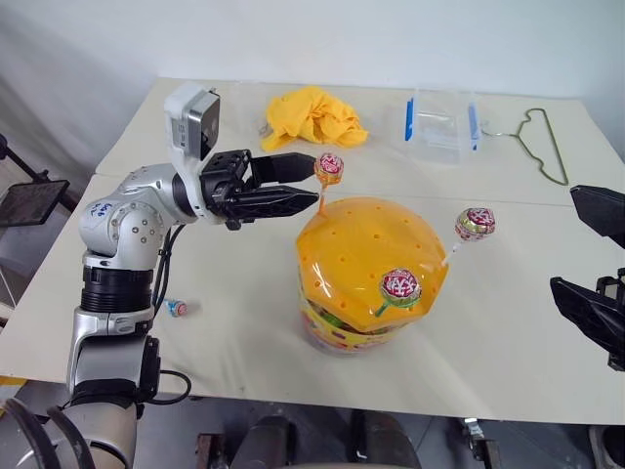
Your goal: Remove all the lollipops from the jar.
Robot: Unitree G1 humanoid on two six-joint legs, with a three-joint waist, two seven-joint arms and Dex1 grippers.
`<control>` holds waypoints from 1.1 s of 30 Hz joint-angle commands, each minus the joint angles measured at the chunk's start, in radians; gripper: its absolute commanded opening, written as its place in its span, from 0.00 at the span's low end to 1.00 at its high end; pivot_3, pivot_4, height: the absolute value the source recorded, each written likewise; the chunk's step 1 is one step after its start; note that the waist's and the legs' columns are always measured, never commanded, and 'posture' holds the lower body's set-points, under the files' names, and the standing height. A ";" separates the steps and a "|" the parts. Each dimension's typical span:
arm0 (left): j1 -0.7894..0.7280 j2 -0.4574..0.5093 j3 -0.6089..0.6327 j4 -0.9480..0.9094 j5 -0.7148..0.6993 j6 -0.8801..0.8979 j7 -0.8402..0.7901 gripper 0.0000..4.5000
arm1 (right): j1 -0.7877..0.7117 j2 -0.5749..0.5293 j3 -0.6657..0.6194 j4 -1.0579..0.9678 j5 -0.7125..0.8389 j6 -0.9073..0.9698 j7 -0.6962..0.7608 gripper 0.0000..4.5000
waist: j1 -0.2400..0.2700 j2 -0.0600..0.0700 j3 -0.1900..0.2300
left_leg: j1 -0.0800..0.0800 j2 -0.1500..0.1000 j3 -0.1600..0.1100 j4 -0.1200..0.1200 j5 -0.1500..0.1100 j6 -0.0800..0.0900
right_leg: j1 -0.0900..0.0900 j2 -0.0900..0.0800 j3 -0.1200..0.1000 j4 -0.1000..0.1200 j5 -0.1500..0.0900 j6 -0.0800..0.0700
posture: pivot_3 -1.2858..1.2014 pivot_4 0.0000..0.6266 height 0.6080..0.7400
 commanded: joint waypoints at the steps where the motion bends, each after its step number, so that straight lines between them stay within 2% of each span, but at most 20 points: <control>1: -0.029 0.005 -0.020 -0.007 0.034 -0.013 -0.005 0.37 | 0.052 0.013 -0.058 -0.039 0.013 -0.007 0.007 1.00 | 0.001 0.000 0.000 | 0.000 0.000 -0.001 0.000 0.000 0.000 | 0.000 0.000 0.000 0.000 0.000 0.000 | 0.52 0.24 1.00; 6: -0.046 -0.016 -0.021 -0.004 0.047 -0.027 0.008 0.03 | 0.117 0.029 -0.061 -0.014 -0.025 -0.021 0.066 1.00 | -0.001 0.000 0.000 | 0.000 -0.001 -0.001 0.001 0.000 0.000 | 0.001 0.000 0.000 0.000 0.000 0.000 | 0.52 0.24 1.00; 9: -0.095 -0.077 0.095 0.030 -0.028 -0.017 0.147 0.01 | 0.101 0.030 -0.039 0.032 -0.044 -0.030 0.092 1.00 | 0.001 -0.001 0.001 | 0.000 0.000 -0.001 0.001 0.000 0.000 | 0.001 0.000 0.000 0.000 0.000 0.001 | 0.52 0.24 1.00; 11: -0.129 -0.077 0.198 0.049 -0.119 0.037 0.226 0.01 | 0.069 0.030 -0.029 0.060 -0.032 -0.028 0.080 1.00 | -0.001 -0.002 0.001 | -0.002 -0.001 -0.003 0.003 0.000 0.001 | 0.002 -0.001 0.001 -0.001 0.001 0.001 | 0.52 0.24 1.00; 13: -0.140 -0.034 0.293 0.066 -0.218 0.109 0.262 0.01 | 0.048 0.026 -0.018 0.075 -0.043 -0.023 0.094 1.00 | -0.007 -0.002 0.001 | -0.002 0.000 -0.005 0.003 -0.001 0.000 | 0.002 -0.001 0.003 -0.001 0.001 0.001 | 0.52 0.24 1.00; 15: -0.123 0.060 0.371 0.107 -0.264 0.178 0.267 0.01 | 0.011 0.018 0.015 0.088 -0.055 -0.017 0.103 1.00 | -0.014 -0.001 0.001 | 0.000 0.000 -0.005 0.002 -0.001 0.000 | 0.001 0.000 0.003 0.000 0.000 0.001 | 0.52 0.24 1.00; 18: -0.061 0.197 0.402 0.149 -0.242 0.227 0.238 0.01 | -0.026 0.014 0.052 0.098 -0.071 -0.016 0.122 1.00 | -0.026 0.001 0.002 | 0.002 0.000 -0.007 0.000 -0.001 -0.001 | 0.000 0.004 0.002 0.000 0.000 0.000 | 0.52 0.24 1.00; 21: 0.168 0.436 0.394 0.290 -0.032 0.137 0.177 0.01 | -0.079 -0.024 0.117 0.135 -0.145 -0.032 0.221 1.00 | -0.032 0.003 0.002 | 0.002 -0.001 -0.006 0.000 -0.001 -0.001 | 0.000 0.004 0.002 0.000 0.000 0.000 | 0.52 0.24 1.00; 24: 0.369 0.549 0.444 0.396 0.056 0.059 0.146 0.01 | -0.111 -0.043 0.155 0.179 -0.213 -0.064 0.318 1.00 | -0.030 0.002 0.003 | 0.004 -0.001 -0.006 -0.003 -0.001 -0.001 | -0.002 0.005 0.005 0.000 0.000 0.000 | 0.52 0.24 1.00; 26: 0.557 0.578 0.509 0.443 0.114 -0.017 0.123 0.01 | -0.144 -0.050 0.189 0.217 -0.257 -0.094 0.383 1.00 | -0.022 0.001 0.003 | 0.002 -0.001 -0.007 -0.003 -0.002 -0.002 | -0.003 0.004 0.004 -0.001 0.000 -0.001 | 0.52 0.24 1.00; 29: 0.778 0.553 0.583 0.426 0.157 -0.083 0.122 0.01 | -0.183 -0.054 0.227 0.263 -0.297 -0.119 0.445 1.00 | -0.016 0.000 0.003 | 0.000 -0.002 -0.009 -0.003 -0.003 0.000 | -0.004 -0.003 0.009 -0.001 -0.001 -0.002 | 0.52 0.24 1.00; 33: 0.917 0.479 0.603 0.351 0.186 -0.139 0.157 0.01 | -0.187 -0.067 0.246 0.314 -0.341 -0.139 0.523 1.00 | 0.009 -0.001 0.002 | -0.001 -0.002 -0.011 -0.003 -0.005 0.000 | -0.005 -0.005 0.010 -0.002 -0.002 -0.003 | 0.52 0.24 1.00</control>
